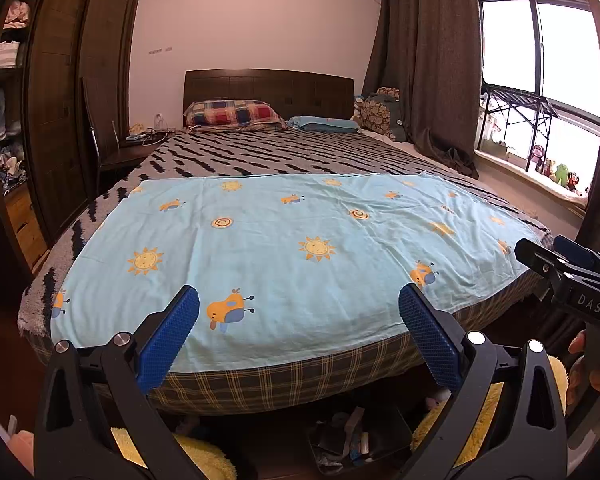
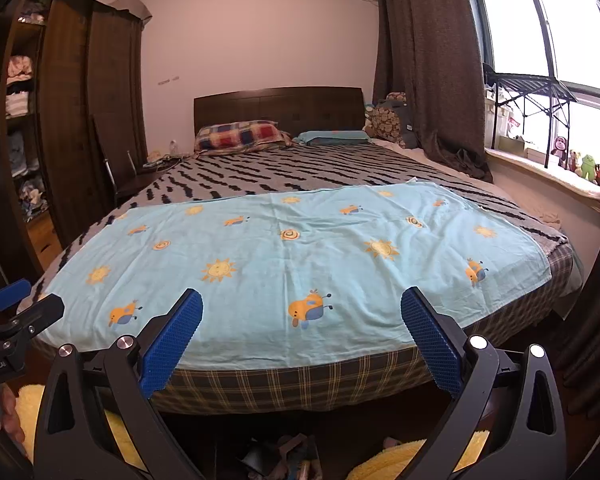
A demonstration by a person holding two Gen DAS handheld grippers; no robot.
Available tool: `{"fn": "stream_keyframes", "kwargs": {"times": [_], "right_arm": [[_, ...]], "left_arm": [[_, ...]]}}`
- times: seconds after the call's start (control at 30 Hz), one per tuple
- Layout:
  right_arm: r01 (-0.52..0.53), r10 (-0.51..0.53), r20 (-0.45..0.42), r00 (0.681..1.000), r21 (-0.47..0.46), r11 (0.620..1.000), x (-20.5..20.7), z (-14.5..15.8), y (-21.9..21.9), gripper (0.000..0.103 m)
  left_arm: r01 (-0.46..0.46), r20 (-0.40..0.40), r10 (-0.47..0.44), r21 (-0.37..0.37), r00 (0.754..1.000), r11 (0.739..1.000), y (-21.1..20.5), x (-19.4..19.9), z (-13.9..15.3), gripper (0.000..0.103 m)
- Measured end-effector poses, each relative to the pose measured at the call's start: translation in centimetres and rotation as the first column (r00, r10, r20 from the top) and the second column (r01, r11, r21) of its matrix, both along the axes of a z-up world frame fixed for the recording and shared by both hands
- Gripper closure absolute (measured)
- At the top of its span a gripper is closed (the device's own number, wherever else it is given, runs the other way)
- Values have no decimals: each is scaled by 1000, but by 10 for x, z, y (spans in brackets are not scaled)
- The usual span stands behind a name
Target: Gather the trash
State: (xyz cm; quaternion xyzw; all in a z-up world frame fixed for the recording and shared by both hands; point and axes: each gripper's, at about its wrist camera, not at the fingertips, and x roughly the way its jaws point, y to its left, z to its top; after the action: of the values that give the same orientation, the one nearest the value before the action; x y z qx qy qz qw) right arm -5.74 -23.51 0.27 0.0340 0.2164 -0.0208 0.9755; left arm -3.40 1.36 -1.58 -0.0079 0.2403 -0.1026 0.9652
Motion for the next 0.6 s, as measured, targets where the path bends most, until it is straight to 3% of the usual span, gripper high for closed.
{"fn": "stream_keyframes", "kwargs": {"times": [0.6], "right_arm": [[8,-8,-5,1000,1,1000,3,-1,1,3]], "left_arm": [[-7,-3,7,-4,1000,1000,-1,0,1,8]]}}
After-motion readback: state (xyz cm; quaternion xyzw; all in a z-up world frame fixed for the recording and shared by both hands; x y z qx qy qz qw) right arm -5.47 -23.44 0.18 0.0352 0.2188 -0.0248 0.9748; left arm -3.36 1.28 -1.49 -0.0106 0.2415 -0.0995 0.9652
